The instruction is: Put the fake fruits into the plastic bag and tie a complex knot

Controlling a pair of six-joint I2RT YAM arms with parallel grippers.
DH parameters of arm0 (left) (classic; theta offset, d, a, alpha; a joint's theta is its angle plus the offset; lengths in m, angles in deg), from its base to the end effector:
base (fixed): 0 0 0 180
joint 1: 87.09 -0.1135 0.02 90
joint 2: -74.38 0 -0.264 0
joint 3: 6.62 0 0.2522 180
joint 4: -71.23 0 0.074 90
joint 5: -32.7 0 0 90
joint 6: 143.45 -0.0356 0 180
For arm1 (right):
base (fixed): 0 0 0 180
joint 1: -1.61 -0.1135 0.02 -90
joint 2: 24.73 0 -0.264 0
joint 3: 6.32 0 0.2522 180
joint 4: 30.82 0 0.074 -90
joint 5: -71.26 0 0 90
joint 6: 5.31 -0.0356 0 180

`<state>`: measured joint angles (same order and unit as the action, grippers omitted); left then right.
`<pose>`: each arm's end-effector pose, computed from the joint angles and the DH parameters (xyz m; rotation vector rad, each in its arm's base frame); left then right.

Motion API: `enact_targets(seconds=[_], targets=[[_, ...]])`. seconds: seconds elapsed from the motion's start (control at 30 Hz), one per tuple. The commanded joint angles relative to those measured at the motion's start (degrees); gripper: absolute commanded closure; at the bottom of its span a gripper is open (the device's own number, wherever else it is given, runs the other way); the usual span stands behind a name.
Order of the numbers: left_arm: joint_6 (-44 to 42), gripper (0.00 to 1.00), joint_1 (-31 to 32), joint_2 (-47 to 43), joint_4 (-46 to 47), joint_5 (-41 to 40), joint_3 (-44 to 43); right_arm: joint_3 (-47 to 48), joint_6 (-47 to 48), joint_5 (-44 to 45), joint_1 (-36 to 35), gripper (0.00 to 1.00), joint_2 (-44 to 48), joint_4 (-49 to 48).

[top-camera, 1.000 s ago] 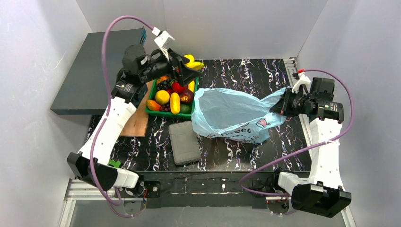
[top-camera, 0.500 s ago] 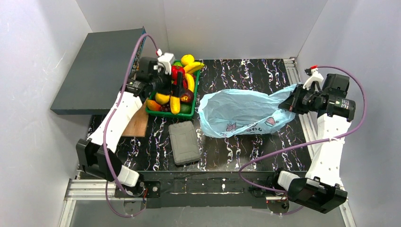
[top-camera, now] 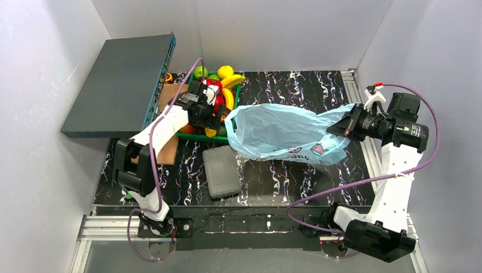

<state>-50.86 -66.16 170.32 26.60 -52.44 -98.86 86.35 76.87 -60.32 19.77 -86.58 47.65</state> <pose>0.3462 -0.1356 0.2780 0.4261 2.3933 -0.2895 0.1782 -0.0336 0.4011 0.1826 2.2575 0.7691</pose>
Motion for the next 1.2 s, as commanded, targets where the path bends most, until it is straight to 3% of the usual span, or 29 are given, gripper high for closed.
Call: enact_targets(seconds=[0.0, 0.2, 0.27, 0.4, 0.5, 0.63, 0.73, 0.83, 1.03, 1.17], targets=[[0.89, 0.21, 0.82, 2.19, -0.21, -4.93, -2.25, 1.09, -5.01, -8.57, 0.22, 0.99, 1.33, 0.73], [3.21, 0.23, 0.87, 7.03, -0.80, -8.67, -4.71, 4.21, -6.55, -15.19, 0.22, 0.99, 1.44, 2.46], [3.80, 0.32, 0.87, 7.24, -1.10, -7.68, -5.17, 3.32, -5.89, -14.25, 0.22, 0.99, 1.62, 1.94], [4.07, 0.66, 0.87, 4.70, -2.23, -4.88, -6.03, -0.34, -3.34, -9.41, 0.22, 0.99, 0.02, -0.54], [4.60, 0.78, 0.87, 0.13, -3.64, -2.95, -6.90, -1.77, -0.69, -6.11, 0.22, 0.99, -2.01, -2.07], [1.06, 0.79, 0.99, -7.93, -0.54, 5.91, -9.86, -1.75, 1.45, -5.29, 0.19, 0.99, -3.40, -2.33], [-7.12, 0.74, 2.59, -12.31, 3.69, 21.97, -12.33, -1.69, 2.07, -5.61, 0.13, 0.99, -3.57, -2.77], [-15.64, 0.77, 7.84, -11.70, 3.31, 32.92, -18.02, -1.90, 2.27, -5.07, 0.13, 0.99, -3.87, -2.54], [-31.46, 0.79, 22.73, -5.80, -3.84, 35.56, -22.80, -3.39, 1.39, -4.88, 0.03, 0.99, -3.94, -2.61], [-37.01, 0.78, 25.11, 0.88, -6.61, 32.11, -21.08, -3.83, 0.22, -5.00, 0.04, 0.99, -4.05, -2.76]])
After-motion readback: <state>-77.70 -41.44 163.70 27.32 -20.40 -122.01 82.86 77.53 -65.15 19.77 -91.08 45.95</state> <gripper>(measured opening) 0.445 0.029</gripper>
